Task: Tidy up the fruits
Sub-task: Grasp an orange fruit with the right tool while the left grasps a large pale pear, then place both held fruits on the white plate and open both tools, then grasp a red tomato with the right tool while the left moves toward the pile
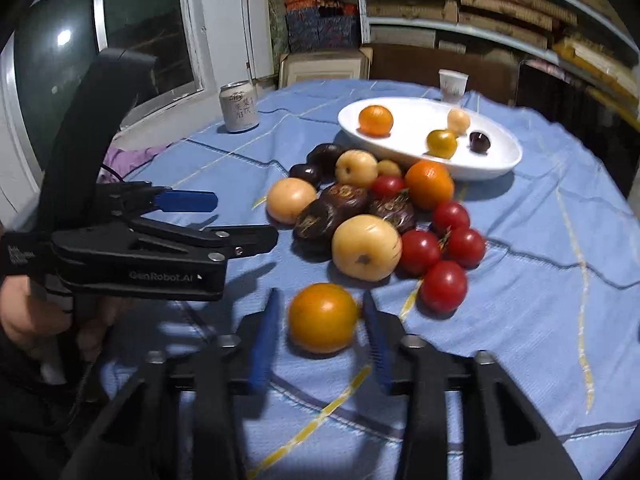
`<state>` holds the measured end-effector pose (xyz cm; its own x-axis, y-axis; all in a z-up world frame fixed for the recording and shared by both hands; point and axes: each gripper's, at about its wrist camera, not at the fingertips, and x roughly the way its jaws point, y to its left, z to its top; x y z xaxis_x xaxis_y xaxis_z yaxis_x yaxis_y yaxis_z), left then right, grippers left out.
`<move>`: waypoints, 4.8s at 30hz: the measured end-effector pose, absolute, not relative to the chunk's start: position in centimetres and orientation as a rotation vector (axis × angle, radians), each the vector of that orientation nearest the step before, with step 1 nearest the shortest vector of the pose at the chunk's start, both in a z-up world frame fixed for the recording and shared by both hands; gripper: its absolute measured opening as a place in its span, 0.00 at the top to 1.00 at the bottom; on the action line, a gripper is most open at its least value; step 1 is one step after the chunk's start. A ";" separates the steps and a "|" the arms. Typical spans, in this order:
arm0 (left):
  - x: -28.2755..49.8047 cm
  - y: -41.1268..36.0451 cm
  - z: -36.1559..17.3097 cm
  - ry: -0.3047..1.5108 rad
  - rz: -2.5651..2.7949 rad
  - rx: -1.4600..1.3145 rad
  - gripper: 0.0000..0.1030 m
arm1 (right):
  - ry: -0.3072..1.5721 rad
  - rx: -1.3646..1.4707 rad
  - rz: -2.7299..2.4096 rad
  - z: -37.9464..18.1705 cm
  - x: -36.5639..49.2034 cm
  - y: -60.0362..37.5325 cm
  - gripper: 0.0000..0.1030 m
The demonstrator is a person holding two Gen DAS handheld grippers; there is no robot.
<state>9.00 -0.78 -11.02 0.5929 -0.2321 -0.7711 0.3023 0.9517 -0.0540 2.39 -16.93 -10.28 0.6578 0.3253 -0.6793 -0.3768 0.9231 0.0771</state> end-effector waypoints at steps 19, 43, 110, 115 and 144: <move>8.5 -8.1 -9.5 0.853 -0.456 0.171 0.24 | 0.722 0.106 0.228 -10.8 3.7 -25.5 0.64; 6.4 -10.2 -10.9 0.889 -0.626 0.209 0.51 | 0.736 0.213 0.268 -11.3 3.8 -26.9 0.63; 29.9 -5.9 -3.4 0.806 -0.365 -0.065 0.38 | 0.668 0.155 0.164 -2.2 27.2 -25.3 0.42; 23.8 -4.3 -3.7 0.800 -0.415 -0.054 0.26 | 0.656 0.120 0.179 -1.9 21.2 -26.2 0.42; 10.1 -4.0 -10.5 0.820 -0.393 0.127 0.20 | 0.803 0.065 0.297 -10.9 7.2 -22.9 0.72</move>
<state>10.13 -4.05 -10.47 0.6147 -0.2917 -0.7329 0.3886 0.9205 -0.0405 7.18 -22.95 -10.86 0.6554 0.2863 -0.6989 -0.2370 0.9566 0.1696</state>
